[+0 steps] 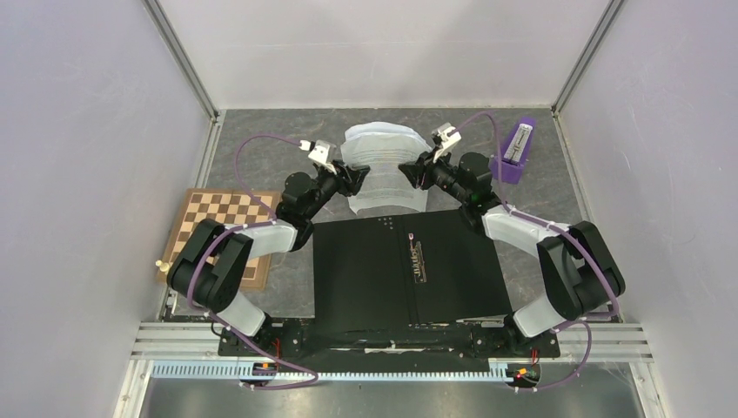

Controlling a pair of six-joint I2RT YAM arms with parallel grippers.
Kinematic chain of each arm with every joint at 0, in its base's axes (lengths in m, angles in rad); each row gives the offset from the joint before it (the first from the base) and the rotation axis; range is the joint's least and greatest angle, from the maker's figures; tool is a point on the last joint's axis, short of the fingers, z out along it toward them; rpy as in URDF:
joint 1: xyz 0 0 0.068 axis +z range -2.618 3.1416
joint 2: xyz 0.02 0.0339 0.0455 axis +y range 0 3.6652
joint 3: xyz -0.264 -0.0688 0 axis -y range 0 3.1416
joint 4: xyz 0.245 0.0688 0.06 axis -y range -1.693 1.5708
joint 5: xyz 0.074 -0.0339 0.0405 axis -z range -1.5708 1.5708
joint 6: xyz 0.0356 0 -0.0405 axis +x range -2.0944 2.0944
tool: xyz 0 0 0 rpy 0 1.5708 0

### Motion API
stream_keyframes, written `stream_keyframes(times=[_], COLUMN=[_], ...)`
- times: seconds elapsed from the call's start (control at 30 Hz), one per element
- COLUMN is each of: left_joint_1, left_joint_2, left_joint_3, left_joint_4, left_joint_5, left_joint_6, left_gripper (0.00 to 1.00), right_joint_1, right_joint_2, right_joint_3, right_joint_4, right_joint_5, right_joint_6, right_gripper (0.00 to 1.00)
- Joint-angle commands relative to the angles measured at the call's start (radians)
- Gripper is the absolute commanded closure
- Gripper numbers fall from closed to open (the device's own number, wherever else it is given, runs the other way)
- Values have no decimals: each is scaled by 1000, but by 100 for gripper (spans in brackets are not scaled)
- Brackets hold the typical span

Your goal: Put the files into the folder

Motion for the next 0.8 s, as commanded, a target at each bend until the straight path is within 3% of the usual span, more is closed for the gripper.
stream_keyframes(times=[0.0, 0.13, 0.27, 0.47, 0.53, 0.57, 0.67, 0.77], left_joint_1=[-3, -3, 0, 0, 0, 0, 0, -1], left_joint_2=[14, 28, 45, 69, 73, 76, 75, 69], left_joint_3=[2, 15, 25, 57, 70, 75, 95, 107], left_joint_4=[60, 65, 77, 81, 90, 95, 114, 138], left_joint_5=[-25, -7, 21, 75, 86, 86, 90, 86], left_joint_6=[13, 1, -27, -54, -54, -51, -30, -2], left_gripper=[40, 40, 48, 80, 95, 97, 98, 98], right_joint_1=[0, 0, -1, -1, -1, -1, -1, -1], right_joint_2=[19, 21, 9, 11, 21, 27, 49, 58], right_joint_3=[0, -9, -19, -17, 9, 23, 69, 104], right_joint_4=[43, 52, 49, 66, 62, 56, 60, 77], right_joint_5=[-19, -17, -1, -3, -3, -6, -14, -23], right_joint_6=[11, 15, 7, 14, 12, 9, 8, 5], right_gripper=[60, 60, 60, 61, 64, 67, 76, 77])
